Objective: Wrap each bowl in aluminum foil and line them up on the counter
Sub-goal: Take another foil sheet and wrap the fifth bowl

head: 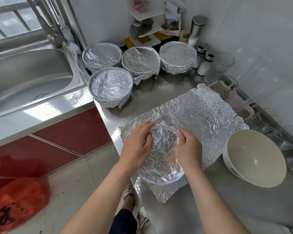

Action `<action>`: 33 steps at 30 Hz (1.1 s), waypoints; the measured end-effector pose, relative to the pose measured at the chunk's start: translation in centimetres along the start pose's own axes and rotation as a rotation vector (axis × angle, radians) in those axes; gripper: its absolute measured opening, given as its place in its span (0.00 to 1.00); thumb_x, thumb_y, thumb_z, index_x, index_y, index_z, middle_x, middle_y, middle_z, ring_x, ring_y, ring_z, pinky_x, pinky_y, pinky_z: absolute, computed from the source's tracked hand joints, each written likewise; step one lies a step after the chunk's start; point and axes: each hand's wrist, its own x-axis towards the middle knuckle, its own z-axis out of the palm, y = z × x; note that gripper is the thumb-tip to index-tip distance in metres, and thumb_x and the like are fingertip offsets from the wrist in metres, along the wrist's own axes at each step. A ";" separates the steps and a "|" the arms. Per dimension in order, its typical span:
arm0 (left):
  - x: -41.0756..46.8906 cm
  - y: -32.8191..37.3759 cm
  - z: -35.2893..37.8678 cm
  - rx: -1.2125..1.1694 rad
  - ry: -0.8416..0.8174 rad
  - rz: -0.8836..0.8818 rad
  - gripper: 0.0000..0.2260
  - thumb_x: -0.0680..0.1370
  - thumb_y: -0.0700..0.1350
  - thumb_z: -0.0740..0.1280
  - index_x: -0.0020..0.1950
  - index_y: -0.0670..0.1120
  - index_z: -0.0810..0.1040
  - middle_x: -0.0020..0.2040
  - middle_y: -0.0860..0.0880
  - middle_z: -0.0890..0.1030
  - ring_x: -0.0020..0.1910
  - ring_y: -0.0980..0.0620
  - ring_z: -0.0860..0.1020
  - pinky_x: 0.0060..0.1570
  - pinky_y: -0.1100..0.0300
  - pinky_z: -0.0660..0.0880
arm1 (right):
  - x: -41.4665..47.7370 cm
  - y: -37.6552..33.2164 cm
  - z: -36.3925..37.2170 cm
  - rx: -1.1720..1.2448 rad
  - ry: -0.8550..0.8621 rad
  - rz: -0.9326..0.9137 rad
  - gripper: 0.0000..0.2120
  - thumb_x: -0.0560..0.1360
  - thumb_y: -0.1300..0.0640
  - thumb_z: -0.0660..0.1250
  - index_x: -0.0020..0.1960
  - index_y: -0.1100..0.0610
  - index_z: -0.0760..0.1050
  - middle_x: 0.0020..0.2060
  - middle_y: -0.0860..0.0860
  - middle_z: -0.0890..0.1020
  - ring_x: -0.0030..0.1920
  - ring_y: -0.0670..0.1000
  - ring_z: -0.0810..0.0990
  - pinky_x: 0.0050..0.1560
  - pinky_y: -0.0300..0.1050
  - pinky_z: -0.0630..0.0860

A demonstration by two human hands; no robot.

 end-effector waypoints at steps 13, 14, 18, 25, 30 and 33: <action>-2.9 0.8 2.0 0.576 0.059 -0.084 0.27 0.80 0.64 0.49 0.77 0.56 0.61 0.79 0.46 0.58 0.77 0.43 0.57 0.71 0.41 0.58 | 4.3 -1.0 0.3 -0.138 -0.395 0.117 0.22 0.81 0.39 0.47 0.48 0.57 0.67 0.38 0.51 0.70 0.43 0.51 0.72 0.41 0.43 0.67; -3.0 0.8 2.2 0.587 0.041 -0.086 0.27 0.80 0.64 0.49 0.77 0.56 0.61 0.79 0.46 0.57 0.77 0.42 0.57 0.71 0.40 0.59 | 4.6 -1.5 0.5 -0.143 -0.424 0.113 0.22 0.81 0.39 0.47 0.48 0.56 0.67 0.36 0.50 0.69 0.40 0.50 0.72 0.37 0.42 0.65; -3.3 0.7 2.9 0.591 -0.004 -0.055 0.26 0.80 0.63 0.51 0.76 0.55 0.64 0.78 0.42 0.61 0.75 0.39 0.62 0.68 0.39 0.66 | 4.3 -2.7 1.3 -0.184 -0.455 0.049 0.26 0.82 0.43 0.46 0.55 0.60 0.75 0.43 0.55 0.78 0.45 0.54 0.78 0.46 0.47 0.74; -3.2 0.3 3.3 0.622 0.025 -0.029 0.25 0.80 0.60 0.54 0.75 0.52 0.67 0.76 0.40 0.63 0.74 0.37 0.63 0.66 0.39 0.68 | 3.2 -2.7 1.3 -0.269 -0.413 -0.118 0.26 0.83 0.45 0.43 0.68 0.57 0.71 0.62 0.56 0.78 0.62 0.57 0.75 0.61 0.50 0.70; -3.2 0.3 3.3 0.623 0.027 -0.024 0.25 0.80 0.59 0.53 0.75 0.52 0.66 0.76 0.40 0.63 0.74 0.37 0.64 0.66 0.39 0.69 | 3.6 -2.7 0.6 -0.145 -0.535 -0.056 0.27 0.82 0.42 0.46 0.60 0.60 0.75 0.50 0.59 0.81 0.55 0.60 0.79 0.58 0.56 0.75; -3.2 0.3 2.9 0.558 0.036 -0.012 0.25 0.81 0.58 0.51 0.76 0.51 0.65 0.77 0.41 0.62 0.75 0.39 0.61 0.69 0.41 0.66 | 3.9 -2.5 0.0 0.003 -0.534 0.020 0.26 0.83 0.44 0.50 0.59 0.64 0.74 0.55 0.64 0.79 0.57 0.64 0.78 0.61 0.62 0.72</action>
